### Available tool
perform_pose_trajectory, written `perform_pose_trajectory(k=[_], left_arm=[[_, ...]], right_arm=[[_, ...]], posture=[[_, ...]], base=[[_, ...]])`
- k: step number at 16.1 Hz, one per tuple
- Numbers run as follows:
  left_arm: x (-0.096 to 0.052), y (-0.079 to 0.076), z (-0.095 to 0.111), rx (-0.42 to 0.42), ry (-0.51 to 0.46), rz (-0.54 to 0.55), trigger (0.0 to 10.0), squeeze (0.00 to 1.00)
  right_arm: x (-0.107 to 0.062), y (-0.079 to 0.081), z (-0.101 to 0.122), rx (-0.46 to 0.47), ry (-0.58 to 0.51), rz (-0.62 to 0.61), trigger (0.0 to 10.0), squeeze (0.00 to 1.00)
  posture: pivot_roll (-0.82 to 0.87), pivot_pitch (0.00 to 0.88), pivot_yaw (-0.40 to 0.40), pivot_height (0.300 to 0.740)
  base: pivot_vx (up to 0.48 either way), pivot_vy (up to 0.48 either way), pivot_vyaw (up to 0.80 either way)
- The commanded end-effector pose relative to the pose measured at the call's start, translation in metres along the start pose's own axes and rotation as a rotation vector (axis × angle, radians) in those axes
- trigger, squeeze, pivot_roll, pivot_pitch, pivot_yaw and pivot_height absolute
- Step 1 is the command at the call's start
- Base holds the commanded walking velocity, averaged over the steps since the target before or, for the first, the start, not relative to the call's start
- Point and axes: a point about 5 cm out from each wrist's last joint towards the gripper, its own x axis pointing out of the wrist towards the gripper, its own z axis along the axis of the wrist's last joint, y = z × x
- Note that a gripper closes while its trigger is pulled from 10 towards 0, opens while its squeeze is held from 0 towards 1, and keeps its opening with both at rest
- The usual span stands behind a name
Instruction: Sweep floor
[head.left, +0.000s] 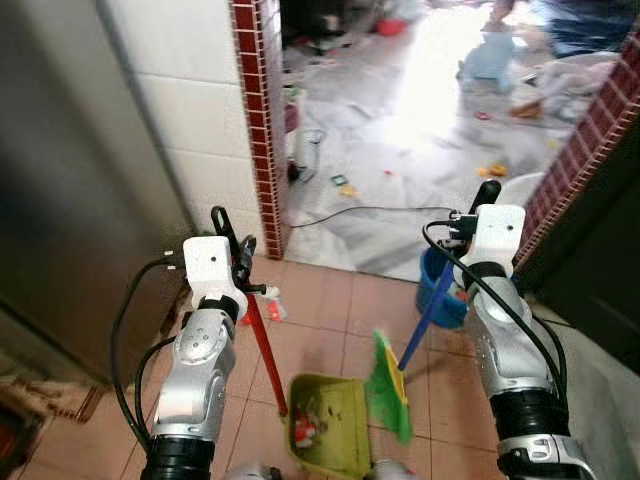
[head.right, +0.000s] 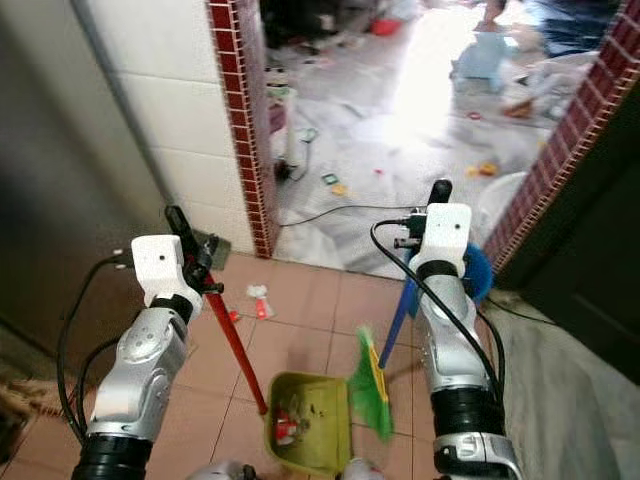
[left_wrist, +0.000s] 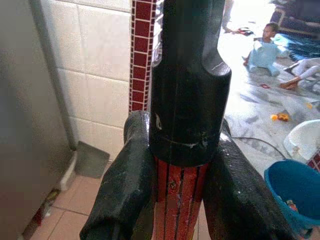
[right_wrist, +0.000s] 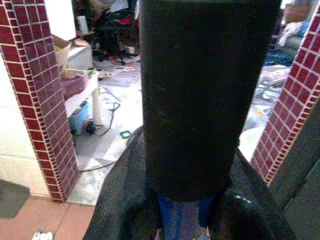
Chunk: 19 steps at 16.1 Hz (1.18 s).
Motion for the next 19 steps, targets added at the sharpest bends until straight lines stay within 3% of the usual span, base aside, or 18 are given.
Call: perform_pose_trajectory(k=[1, 10, 16, 19], left_arm=[[0.002, -0.004, 0.01, -0.027, -0.041, -0.007, 10.0, 0.0], [0.003, -0.002, 0.011, -0.019, -0.042, -0.005, 10.0, 0.0], [0.0, -0.004, 0.014, -0.014, -0.063, -0.047, 10.0, 0.0], [0.002, 0.003, 0.024, -0.016, -0.111, -0.029, 10.0, 0.0]], right_arm=[[0.0, 0.001, 0.0, 0.001, 0.007, -0.002, 10.0, 0.0], [-0.001, 0.002, -0.001, 0.001, 0.008, -0.001, 10.0, 0.0], [-0.002, 0.002, -0.003, 0.008, 0.008, -0.005, 10.0, 0.0], [-0.003, -0.001, -0.005, 0.002, 0.015, -0.017, 10.0, 0.0]], posture=[[-0.12, 0.0, 0.026, 0.74], [-0.12, 0.0, 0.027, 0.74], [-0.12, 0.0, 0.036, 0.74], [-0.12, 0.0, 0.039, 0.74]], base=[[0.0, 0.281, -0.8], [0.0, 0.288, -0.8], [0.0, 0.0, -0.67], [0.0, 0.0, -0.42]])
